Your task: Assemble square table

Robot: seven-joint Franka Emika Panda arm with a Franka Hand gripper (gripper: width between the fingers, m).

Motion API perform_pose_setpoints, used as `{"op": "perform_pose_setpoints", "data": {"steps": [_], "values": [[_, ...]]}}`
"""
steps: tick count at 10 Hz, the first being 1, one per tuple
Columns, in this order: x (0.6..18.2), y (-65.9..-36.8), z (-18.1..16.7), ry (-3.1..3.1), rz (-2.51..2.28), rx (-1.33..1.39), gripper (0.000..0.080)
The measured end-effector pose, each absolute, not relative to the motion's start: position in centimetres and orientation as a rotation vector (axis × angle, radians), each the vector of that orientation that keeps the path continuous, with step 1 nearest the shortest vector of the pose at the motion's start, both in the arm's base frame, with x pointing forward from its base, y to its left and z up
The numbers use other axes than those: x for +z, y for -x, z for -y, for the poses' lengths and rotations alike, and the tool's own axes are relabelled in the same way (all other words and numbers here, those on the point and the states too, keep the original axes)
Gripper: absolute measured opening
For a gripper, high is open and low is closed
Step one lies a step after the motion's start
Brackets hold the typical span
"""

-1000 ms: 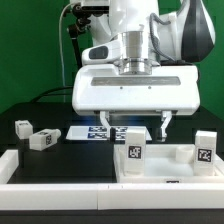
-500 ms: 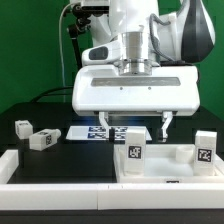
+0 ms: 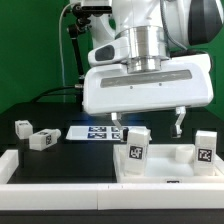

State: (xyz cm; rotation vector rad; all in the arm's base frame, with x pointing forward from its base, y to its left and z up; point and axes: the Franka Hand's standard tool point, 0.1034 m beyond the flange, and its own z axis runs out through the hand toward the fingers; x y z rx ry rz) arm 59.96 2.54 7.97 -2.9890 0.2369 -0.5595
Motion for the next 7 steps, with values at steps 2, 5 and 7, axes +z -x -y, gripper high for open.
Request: {"op": "perform_pose_setpoints", "data": {"steps": [2, 5, 7], "values": [[7.24, -59.74, -2.44, 2.979, -0.208, -0.329, 0.0648], [6.7, -59.59, -2.01, 2.973, -0.196, -0.109, 0.0648], [6.63, -59.68, -1.93, 2.977, -0.198, -0.128, 0.0648]]}}
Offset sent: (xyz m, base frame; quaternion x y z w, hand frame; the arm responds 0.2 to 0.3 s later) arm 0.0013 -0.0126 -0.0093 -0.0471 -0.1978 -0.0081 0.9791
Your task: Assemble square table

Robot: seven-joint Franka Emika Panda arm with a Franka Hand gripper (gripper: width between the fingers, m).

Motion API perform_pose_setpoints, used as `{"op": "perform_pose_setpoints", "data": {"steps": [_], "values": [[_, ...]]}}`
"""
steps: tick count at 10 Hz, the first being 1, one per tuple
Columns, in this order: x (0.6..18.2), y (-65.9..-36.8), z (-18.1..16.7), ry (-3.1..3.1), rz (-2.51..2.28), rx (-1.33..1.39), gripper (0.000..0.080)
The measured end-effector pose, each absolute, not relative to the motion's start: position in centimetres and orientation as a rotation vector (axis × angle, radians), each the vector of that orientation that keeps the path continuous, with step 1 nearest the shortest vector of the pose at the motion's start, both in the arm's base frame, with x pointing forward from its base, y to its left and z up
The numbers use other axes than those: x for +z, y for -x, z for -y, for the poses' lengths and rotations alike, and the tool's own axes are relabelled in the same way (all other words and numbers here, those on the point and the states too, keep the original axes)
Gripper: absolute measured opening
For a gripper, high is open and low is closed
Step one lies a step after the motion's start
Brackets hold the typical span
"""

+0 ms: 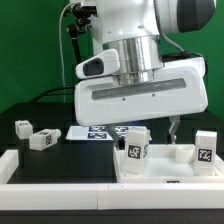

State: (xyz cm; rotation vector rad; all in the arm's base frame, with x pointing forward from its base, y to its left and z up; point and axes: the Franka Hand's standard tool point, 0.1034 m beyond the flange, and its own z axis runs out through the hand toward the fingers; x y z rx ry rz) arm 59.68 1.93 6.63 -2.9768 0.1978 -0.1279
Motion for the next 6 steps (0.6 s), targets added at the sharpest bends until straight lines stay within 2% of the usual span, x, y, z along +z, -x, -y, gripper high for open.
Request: {"op": "perform_pose_setpoints", "data": {"steps": [2, 4, 6], "values": [[6.7, -59.7, -1.7, 2.976, -0.203, -0.124, 0.0648], [7.9, -60.9, -1.1, 2.984, -0.263, -0.069, 0.0648], [7.8, -60.8, -1.1, 2.983, -0.273, -0.065, 0.0648]]}}
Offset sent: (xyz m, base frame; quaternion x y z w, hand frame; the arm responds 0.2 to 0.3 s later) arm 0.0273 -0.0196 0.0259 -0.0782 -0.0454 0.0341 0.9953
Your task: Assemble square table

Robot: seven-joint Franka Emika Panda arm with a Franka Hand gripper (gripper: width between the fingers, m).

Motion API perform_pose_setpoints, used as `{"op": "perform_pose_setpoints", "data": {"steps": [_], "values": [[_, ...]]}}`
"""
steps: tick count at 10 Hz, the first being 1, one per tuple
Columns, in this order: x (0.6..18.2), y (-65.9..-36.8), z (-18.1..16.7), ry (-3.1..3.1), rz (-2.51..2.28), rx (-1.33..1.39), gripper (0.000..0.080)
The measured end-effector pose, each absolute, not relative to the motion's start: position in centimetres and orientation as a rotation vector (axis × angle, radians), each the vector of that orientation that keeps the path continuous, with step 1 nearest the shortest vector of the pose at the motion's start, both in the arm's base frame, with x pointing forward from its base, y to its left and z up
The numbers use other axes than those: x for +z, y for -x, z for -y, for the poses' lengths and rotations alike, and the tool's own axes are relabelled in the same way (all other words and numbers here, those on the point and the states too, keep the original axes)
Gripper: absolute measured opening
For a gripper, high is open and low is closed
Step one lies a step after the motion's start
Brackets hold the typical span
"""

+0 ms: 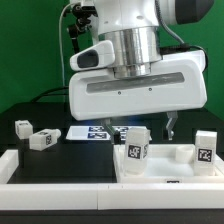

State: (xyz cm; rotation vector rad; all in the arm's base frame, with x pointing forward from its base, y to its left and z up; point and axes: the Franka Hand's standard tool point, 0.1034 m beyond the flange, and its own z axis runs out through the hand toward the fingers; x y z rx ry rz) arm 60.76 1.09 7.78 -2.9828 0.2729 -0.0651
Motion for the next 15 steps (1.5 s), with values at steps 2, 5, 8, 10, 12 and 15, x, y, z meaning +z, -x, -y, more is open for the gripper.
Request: {"op": "perform_pose_setpoints", "data": {"steps": [2, 5, 8, 10, 12, 15], "values": [[7.76, -60.76, -1.12, 2.975, -0.332, -0.06, 0.054], [7.66, -60.71, -0.83, 2.928, -0.622, -0.038, 0.0304], [7.44, -60.67, -0.51, 2.832, -0.971, -0.021, 0.0299], [7.37, -60.52, -0.83, 2.545, -1.575, 0.032, 0.0294], [7.32, -60.55, -0.71, 2.234, -1.911, 0.113, 0.0294], [7.32, -60.61, -0.71, 2.206, -1.921, 0.115, 0.0382]]}}
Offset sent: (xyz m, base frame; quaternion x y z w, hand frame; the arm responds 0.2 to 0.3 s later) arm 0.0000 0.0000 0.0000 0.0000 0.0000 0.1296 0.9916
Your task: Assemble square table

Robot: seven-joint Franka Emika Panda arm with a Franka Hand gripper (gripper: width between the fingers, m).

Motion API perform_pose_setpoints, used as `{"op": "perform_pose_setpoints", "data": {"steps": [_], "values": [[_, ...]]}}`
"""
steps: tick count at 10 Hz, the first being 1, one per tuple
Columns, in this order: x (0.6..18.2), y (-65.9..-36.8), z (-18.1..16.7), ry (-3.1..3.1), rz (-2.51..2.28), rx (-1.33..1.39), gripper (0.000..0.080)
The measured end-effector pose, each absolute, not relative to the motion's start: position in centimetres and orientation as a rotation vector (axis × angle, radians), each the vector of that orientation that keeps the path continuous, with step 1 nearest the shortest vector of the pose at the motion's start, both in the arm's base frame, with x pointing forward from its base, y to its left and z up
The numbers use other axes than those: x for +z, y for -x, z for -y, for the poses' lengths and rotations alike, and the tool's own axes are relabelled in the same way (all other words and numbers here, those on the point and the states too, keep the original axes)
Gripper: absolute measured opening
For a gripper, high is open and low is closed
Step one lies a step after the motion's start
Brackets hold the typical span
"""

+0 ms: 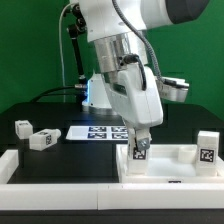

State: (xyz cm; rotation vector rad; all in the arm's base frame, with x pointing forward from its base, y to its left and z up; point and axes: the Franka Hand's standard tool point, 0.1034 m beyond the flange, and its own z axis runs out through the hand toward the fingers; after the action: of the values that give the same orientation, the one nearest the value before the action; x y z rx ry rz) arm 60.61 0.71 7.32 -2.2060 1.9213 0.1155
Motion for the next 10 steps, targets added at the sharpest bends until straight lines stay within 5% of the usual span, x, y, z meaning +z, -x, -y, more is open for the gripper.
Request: {"op": "perform_pose_setpoints", "data": {"steps": [1, 3, 10], "values": [[7.32, -60.61, -0.76, 2.216, -1.909, 0.113, 0.0553], [7.29, -61.13, -0.94, 2.573, -1.425, -0.034, 0.0632], [7.45, -61.51, -0.36, 2.958, -0.538, -0.162, 0.0649]]}}
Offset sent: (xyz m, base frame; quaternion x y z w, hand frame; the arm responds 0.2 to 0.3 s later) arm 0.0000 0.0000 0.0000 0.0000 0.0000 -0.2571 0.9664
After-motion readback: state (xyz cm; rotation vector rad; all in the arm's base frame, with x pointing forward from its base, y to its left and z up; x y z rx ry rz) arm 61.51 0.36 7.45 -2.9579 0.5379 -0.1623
